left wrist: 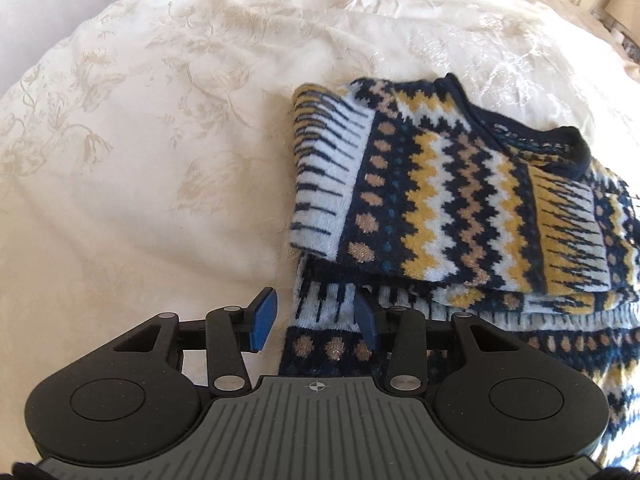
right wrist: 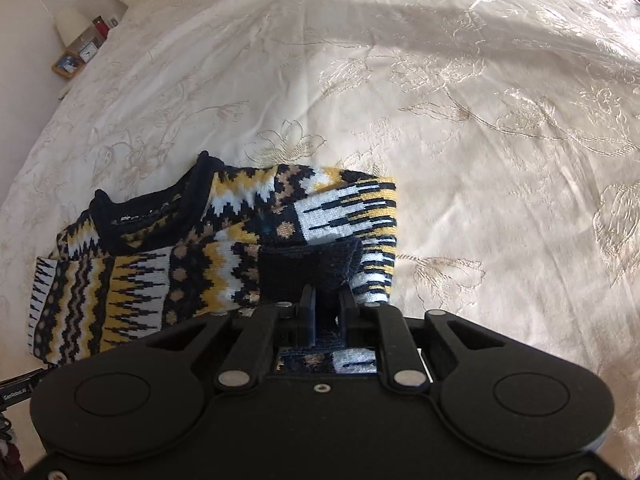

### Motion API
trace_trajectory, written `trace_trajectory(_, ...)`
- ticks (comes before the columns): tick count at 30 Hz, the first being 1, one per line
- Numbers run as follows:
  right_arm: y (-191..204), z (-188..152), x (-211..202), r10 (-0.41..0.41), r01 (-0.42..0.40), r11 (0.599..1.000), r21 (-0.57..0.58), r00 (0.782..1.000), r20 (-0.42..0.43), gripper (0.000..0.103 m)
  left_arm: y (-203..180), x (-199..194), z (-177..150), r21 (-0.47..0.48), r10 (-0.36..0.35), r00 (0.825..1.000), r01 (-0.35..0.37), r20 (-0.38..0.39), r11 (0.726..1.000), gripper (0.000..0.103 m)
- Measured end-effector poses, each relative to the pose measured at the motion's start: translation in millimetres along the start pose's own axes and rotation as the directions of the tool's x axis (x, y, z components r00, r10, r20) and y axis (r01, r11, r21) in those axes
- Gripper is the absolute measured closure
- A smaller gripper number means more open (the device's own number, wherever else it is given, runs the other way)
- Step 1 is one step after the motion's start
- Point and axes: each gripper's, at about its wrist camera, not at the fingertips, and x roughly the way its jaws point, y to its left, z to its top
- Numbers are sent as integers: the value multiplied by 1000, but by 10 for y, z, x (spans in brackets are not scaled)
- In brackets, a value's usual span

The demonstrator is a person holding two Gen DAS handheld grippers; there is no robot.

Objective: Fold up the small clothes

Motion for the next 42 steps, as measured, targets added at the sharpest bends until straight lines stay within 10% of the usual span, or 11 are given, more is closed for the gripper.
trace_trajectory(4,128,-14,-163,-106,110,993,-46,991,85,37,-92,-294,78,53,-10,995,5,95,999,61)
trace_trajectory(9,443,9,-201,-12,37,983,-178,990,139,20,-313,-167,278,78,-68,990,59,120,995,60)
trace_trajectory(22,430,-89,348,19,-25,982,-187,999,-34,20,-194,529,404,66,-100,995,98,26,993,59)
trace_trajectory(31,286,-160,-112,52,-50,992,-112,999,11,11,-53,153,275,42,-171,984,169,45,985,51)
trace_trajectory(34,188,-291,-308,54,-52,994,-99,998,19,11,22,-22,107,35,-170,985,169,41,985,34)
trace_trajectory(42,-131,-794,-734,89,-90,994,-57,996,-17,8,253,-368,-612,-35,-166,986,165,-16,986,34)
